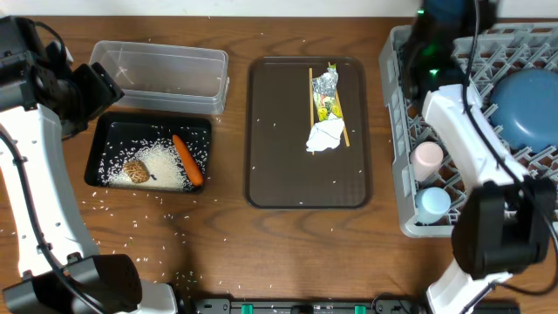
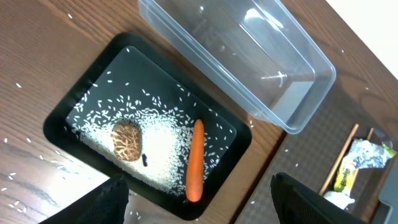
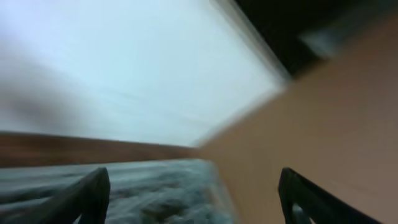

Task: Sort waste into correct bins and load items into the dishwasher rack
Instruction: 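Move the right gripper to the brown tray and grasp the white tissue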

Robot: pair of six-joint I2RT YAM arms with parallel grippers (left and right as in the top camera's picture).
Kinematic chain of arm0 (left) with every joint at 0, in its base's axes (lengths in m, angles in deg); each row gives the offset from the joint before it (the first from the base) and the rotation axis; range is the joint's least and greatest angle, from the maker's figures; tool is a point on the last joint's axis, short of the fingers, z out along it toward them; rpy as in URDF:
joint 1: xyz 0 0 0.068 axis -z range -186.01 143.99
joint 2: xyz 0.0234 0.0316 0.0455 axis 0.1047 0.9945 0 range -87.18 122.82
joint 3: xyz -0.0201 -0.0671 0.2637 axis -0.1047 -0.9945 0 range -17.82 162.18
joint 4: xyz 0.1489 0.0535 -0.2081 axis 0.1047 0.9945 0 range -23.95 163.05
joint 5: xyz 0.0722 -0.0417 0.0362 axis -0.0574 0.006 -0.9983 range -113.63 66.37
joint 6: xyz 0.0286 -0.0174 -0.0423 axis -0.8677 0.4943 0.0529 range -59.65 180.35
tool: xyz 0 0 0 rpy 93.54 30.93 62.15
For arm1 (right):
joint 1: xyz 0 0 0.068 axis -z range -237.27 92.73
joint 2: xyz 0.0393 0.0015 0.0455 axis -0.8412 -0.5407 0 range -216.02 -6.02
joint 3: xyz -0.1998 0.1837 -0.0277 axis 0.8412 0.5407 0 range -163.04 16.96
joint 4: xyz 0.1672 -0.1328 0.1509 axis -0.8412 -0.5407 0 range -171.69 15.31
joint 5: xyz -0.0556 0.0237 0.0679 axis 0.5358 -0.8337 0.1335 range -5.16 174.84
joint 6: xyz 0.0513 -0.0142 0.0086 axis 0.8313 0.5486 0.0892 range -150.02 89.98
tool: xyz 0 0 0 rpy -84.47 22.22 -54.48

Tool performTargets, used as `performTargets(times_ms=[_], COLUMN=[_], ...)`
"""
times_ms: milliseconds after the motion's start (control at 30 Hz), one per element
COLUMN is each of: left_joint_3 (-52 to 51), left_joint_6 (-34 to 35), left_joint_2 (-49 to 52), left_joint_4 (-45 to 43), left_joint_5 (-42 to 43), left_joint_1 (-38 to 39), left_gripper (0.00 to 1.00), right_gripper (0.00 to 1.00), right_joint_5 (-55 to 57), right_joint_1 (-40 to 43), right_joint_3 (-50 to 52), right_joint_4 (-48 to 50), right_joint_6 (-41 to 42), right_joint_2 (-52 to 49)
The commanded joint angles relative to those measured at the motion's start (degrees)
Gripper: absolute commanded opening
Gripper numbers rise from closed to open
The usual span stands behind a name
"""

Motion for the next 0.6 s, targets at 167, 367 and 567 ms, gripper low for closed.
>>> performTargets(times_ms=[167, 367, 567], left_joint_3=[-0.2, -0.2, -0.2], left_joint_6=[0.3, 0.2, 0.3], left_joint_2=[0.6, 0.6, 0.6], left_joint_4=[0.5, 0.5, 0.4], left_joint_5=[-0.2, -0.2, -0.2], left_joint_1=[-0.1, -0.1, -0.1], left_gripper=[0.74, 0.75, 0.75], right_gripper=[0.73, 0.73, 0.76], right_joint_5=[-48.3, -49.6, -49.6], right_joint_1=[-6.0, -10.4, -14.1], right_joint_3=[-0.4, -0.4, -0.4], right_joint_4=[-25.2, -42.3, -50.5], right_joint_6=[53.2, 51.4, 50.1], right_joint_2=[3.8, -0.2, -4.5])
